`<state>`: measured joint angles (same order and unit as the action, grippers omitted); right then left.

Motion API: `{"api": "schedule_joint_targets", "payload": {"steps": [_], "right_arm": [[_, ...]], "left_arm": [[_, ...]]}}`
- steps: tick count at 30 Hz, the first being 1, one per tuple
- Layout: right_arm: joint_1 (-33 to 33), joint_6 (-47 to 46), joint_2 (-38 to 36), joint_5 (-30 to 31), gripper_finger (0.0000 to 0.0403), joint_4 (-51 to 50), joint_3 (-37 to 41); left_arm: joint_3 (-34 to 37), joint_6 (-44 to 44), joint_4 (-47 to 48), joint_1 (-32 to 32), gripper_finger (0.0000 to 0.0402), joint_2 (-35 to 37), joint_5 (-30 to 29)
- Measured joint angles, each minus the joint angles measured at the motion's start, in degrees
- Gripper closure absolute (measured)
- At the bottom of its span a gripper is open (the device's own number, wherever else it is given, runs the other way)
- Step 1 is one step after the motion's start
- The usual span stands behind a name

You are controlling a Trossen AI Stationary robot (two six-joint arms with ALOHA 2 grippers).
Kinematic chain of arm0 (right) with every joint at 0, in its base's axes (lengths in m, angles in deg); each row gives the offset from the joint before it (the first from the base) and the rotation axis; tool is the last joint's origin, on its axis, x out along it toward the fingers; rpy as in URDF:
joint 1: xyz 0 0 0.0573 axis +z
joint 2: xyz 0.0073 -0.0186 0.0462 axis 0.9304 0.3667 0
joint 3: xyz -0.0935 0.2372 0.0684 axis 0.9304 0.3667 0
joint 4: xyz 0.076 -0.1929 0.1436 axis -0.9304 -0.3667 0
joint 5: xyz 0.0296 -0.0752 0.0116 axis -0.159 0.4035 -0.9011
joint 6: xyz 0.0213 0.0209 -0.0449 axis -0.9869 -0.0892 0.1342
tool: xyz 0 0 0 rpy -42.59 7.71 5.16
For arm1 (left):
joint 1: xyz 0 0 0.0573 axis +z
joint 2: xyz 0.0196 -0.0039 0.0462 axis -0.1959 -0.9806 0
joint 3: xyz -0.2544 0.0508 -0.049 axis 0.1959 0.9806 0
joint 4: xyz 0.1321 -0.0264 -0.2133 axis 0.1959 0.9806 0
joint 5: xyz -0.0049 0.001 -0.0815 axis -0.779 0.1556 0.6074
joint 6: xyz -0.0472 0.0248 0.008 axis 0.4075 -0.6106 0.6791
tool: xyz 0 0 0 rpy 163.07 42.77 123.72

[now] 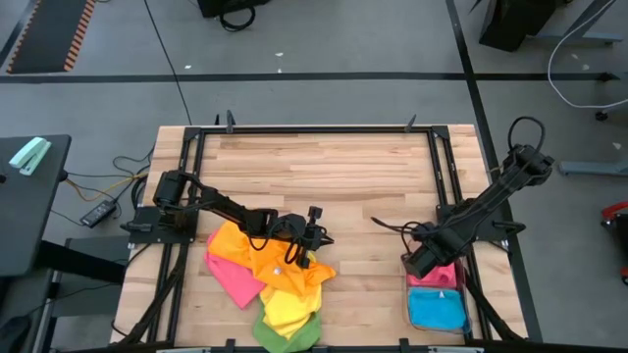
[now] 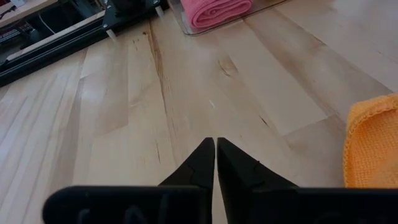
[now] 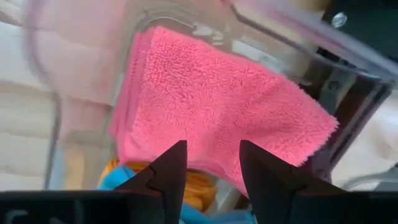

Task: Fold microfiber towels
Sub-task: Fold the orange towel

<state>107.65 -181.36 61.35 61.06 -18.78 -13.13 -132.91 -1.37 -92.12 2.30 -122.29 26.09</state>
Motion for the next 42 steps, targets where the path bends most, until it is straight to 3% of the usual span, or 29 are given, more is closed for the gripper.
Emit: {"api": "schedule_joint_targets", "payload": {"steps": [5, 9, 15, 22, 24, 29, 31, 37, 42], "right_arm": [[0.02, 0.64, 0.02, -2.56, 0.0249, 0.63, 1.37], [-0.02, 6.59, 0.02, -2.11, 0.0249, 0.76, 0.13], [-0.04, 14.86, 0.02, 8.92, 0.0249, 1.07, -1.78], [-0.02, 21.44, 0.02, 12.9, 0.0249, 0.81, -9.31], [-0.02, 25.47, 0.02, 17.98, 0.0249, 0.93, -11.99], [-0.02, 43.69, 0.02, 43.93, 0.0249, 5.3, -14.56], [-0.31, 51.93, 0.04, 50.65, 0.0249, 8.64, -14.18], [-2.33, 62.93, 0.25, 62.0, 0.0249, 14.31, -12.99], [-4.45, 63.87, 0.26, 64.2, 0.0249, 15.51, -12.41]], "left_arm": [[-0.01, 0.01, 0.0, 0.0, 0.0381, 0.0, 0.01], [-0.02, -0.13, -0.02, 0.02, 0.0389, 0.0, 0.02], [0.0, -3.3, -0.75, 0.15, 0.038, 0.0, 0.0], [-0.01, -6.1, 0.05, 0.17, 0.0377, 0.0, -0.01], [0.01, -6.67, -0.2, 0.17, 0.0382, 0.43, -0.01], [-0.02, -9.7, 0.11, 0.13, 0.039, 1.84, -0.01], [-0.01, -10.15, 1.32, 0.15, 0.0389, 2.47, -0.08], [-1.24, -7.62, 10.99, 0.02, 0.0376, 6.14, 0.52], [-3.69, -5.55, 24.92, -0.27, 0.0382, 10.45, 0.79]]}}
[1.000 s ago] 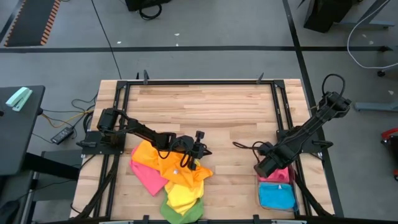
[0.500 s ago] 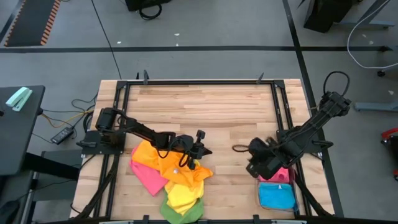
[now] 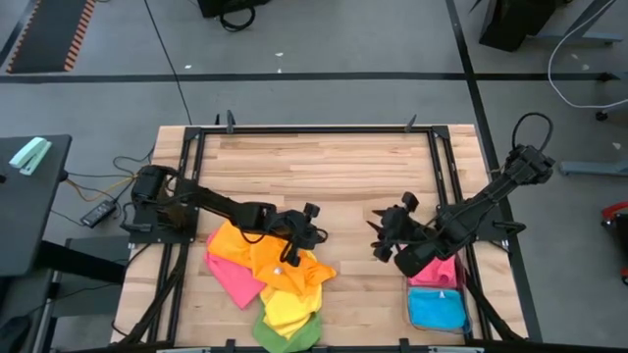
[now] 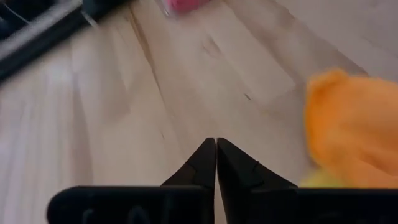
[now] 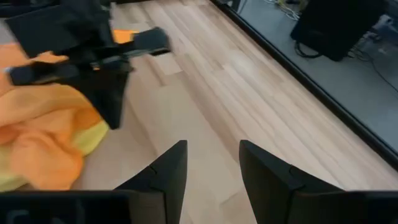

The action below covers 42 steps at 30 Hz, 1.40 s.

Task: Fold microfiber towels
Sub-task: Fold the orange towel

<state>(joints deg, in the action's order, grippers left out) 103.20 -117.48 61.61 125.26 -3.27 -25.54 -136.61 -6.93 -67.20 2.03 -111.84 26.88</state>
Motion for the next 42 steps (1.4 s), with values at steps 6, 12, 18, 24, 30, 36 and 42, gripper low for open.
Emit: {"api": "schedule_joint_targets", "payload": {"steps": [6, 12, 18, 24, 30, 36, 42], "right_arm": [[-3.06, 2.57, 0.23, -2.46, 0.0249, 7.11, 4.11], [-5.9, 8.3, 0.24, -7.45, 0.0249, 17.03, 10.46], [-7.82, 11.41, 0.24, -9.27, 0.0249, 23.31, 14.22], [-8.1, 12.15, 0.24, -9.48, 0.0249, 25.64, 15.77], [-8.34, 17.15, 0.24, -14.19, 0.0249, 30.84, 15.79], [-8.71, 27.12, 0.24, -22.54, 0.0249, 39.06, 15.79], [-8.96, 32.11, 0.24, -24.32, 0.0249, 40.3, 15.79]], "left_arm": [[-3.29, 3.96, 12.85, -0.13, 0.039, 3.03, 0.59], [-6.29, 8.33, 22.09, -1.33, 0.0376, 4.46, 1.92], [-7.79, 12.0, 25.72, -3.36, 0.0371, 4.5, 2.26], [-9.25, 15.0, 29.87, -4.79, 0.0383, 4.5, 2.26], [-10.25, 20.41, 33.69, -5.88, 0.0386, 4.5, 3.0], [-10.27, 25.34, 35.25, -7.58, 0.037, 4.48, 5.34], [-10.27, 29.28, 35.63, -9.86, 0.0338, 4.47, 5.44]]}}
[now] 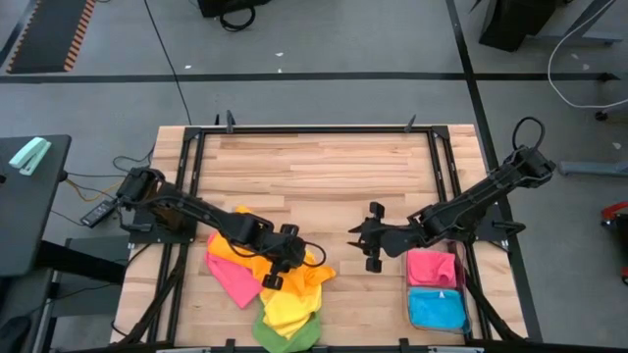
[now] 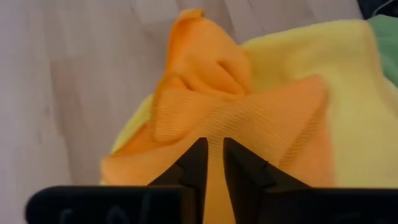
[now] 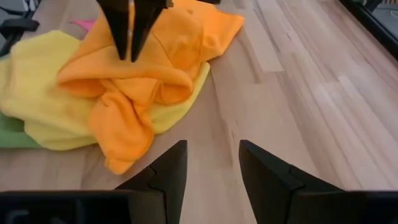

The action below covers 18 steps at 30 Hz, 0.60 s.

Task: Fold microfiber towels
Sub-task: Fold the orange towel

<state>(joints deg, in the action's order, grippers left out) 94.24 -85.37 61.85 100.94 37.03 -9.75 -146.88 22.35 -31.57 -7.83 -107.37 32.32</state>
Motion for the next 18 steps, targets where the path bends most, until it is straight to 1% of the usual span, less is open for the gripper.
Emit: {"api": "schedule_joint_targets", "payload": {"steps": [3, 8, 13, 18], "right_arm": [[-0.44, 1.97, 0.0, -0.04, 0.0249, 0.0, -0.01], [-2.5, 5.49, 0.0, -1.65, 0.0249, 0.13, -0.02], [-5.4, 7.82, 0.0, -4.81, 0.0249, 0.19, -0.02], [-7.98, 10.93, 0.0, -8.02, 0.0249, 1.37, -0.02]], "left_arm": [[0.0, 1.21, 0.07, -1.08, 0.0314, -0.02, 0.51], [0.0, 3.31, 0.5, -2.25, 0.0283, -0.02, 6.06], [0.0, 4.82, 1.41, -3.17, 0.0267, -0.02, 6.35], [0.0, 4.96, 2.82, -3.95, 0.0262, -0.02, 6.32]]}}
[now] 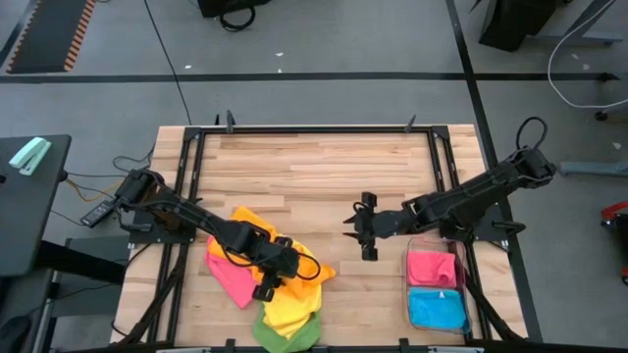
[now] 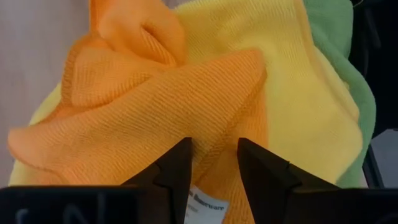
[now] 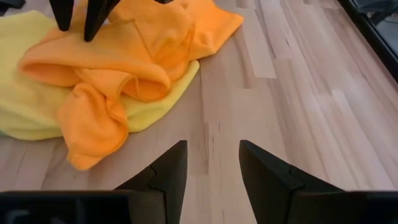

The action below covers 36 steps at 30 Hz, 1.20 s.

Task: Fold microfiber towels
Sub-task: Fold the orange towel

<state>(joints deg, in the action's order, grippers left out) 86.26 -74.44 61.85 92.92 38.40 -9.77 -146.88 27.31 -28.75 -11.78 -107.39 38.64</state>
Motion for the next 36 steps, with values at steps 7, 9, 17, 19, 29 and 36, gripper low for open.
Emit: {"api": "schedule_joint_targets", "payload": {"steps": [7, 9, 17, 19, 29, 36], "right_arm": [[-2.14, 2.13, 0.0, -3.39, 0.0249, 0.78, -0.02], [-2.33, 2.78, 0.0, -3.52, 0.0249, 0.86, -0.01], [-2.42, 2.95, 0.0, -4.83, 0.0249, 1.17, -0.02], [-2.36, 2.62, 0.0, -5.49, 0.0249, 1.17, -0.02], [-2.24, 1.57, 0.0, -5.86, 0.0249, 1.86, -0.02], [-2.22, -0.26, 0.0, -5.88, 0.0249, 2.05, -0.02]], "left_arm": [[0.0, 0.68, 0.09, -0.46, 0.0271, 0.04, -0.12], [0.0, -0.15, 0.07, -0.46, 0.0273, 0.04, -0.52], [0.0, -0.88, -0.11, -0.87, 0.0265, 0.03, -7.78], [0.0, -1.75, -0.16, -0.98, 0.0265, -0.01, -9.89], [0.0, -4.06, -2.37, -0.85, 0.0293, -0.07, -12.96], [0.0, -6.37, -4.83, -0.73, 0.0309, -0.07, -12.98]]}}
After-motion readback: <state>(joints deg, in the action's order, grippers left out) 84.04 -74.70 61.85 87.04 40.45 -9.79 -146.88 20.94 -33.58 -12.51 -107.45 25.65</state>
